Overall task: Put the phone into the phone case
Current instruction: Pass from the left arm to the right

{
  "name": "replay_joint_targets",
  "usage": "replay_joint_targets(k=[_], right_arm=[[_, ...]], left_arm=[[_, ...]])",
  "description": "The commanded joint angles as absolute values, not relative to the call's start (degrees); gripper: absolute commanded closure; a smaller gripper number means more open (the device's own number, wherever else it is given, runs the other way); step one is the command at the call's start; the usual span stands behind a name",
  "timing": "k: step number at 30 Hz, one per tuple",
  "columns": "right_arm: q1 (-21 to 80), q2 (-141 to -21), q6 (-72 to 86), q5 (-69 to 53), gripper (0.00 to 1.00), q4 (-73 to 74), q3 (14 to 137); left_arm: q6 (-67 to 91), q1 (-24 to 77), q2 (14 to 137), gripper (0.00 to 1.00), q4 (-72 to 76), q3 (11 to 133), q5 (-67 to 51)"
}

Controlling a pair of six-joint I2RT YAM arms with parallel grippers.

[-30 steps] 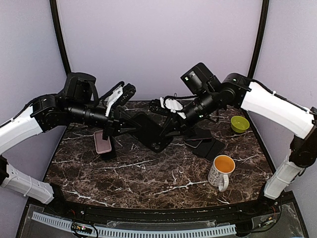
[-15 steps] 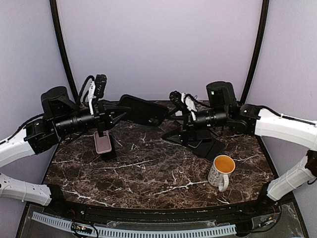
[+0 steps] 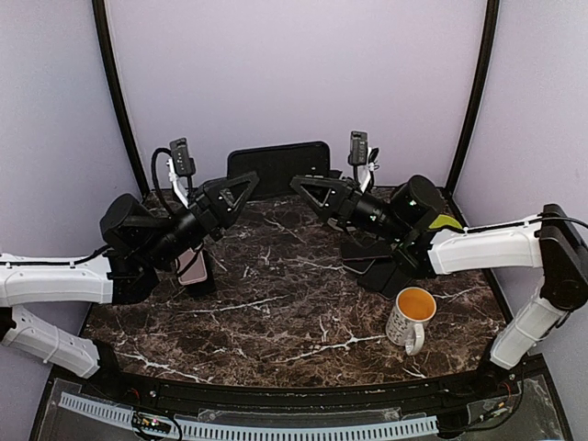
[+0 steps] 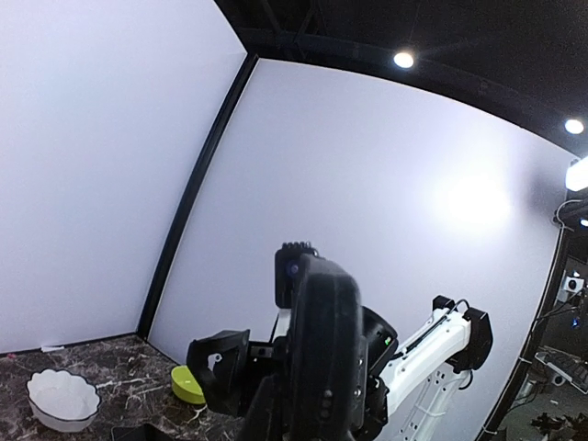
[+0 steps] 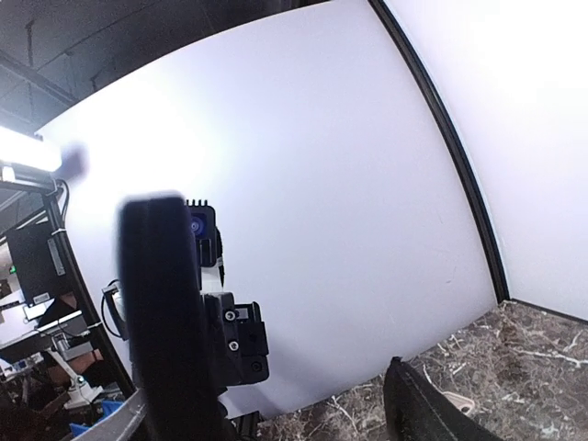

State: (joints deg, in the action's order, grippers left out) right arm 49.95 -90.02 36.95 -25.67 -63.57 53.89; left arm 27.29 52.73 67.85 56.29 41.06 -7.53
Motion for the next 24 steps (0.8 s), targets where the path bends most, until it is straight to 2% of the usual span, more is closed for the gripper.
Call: replay_joint_targets(k=[1,4,9,12,13,14,16,17,19,21,24], right_arm=[[50.5,-91.8,43.8,-25.0,0.37,-76.5,55.2],[50.4,-92.0,44.0,-26.0,0.65,-78.1,55.2],[50.4,-89.9,40.9,-27.5,1.00,-78.0,54.2],[49.7,-88.2,39.0,-28.7,1.00,-74.4,53.9],[48.9,-87.3,38.8,-29.6,1.00,-73.3,53.6],[47.9,-86.4,38.8,-31.4,1.00,-72.2,53.4],[45.6,-84.2,37.6,-38.3,1.00,-65.3,55.1],[44.6,-83.5,34.4,-43.9,1.00,-56.5,56.7],[44.4,-82.8,16.5,-51.7,1.00,-25.6,66.9],[45.7,-83.0,-5.9,-47.0,1.00,4.8,74.3],[45.9,-83.6,-19.2,-42.2,1.00,24.9,79.6]], left_arm=[[32.3,53.3,69.7,1.00,70.6,41.5,-8.0],[33.6,53.3,71.7,1.00,71.0,42.7,-9.5],[34.0,53.4,71.8,1.00,68.3,41.8,-8.9],[32.1,53.4,70.6,0.97,64.9,41.6,-8.7],[31.3,53.4,70.0,0.90,61.5,41.7,-8.6],[28.3,53.3,68.4,0.70,59.3,41.8,-8.5],[22.1,53.3,65.1,0.52,49.5,42.7,-7.8],[19.3,53.3,64.0,0.50,42.2,43.8,-7.7],[11.4,53.3,61.3,0.47,29.1,46.6,-8.6],[6.1,53.3,59.5,0.45,18.2,49.9,-9.2],[0.2,53.4,58.0,0.42,8.0,53.1,-9.7]])
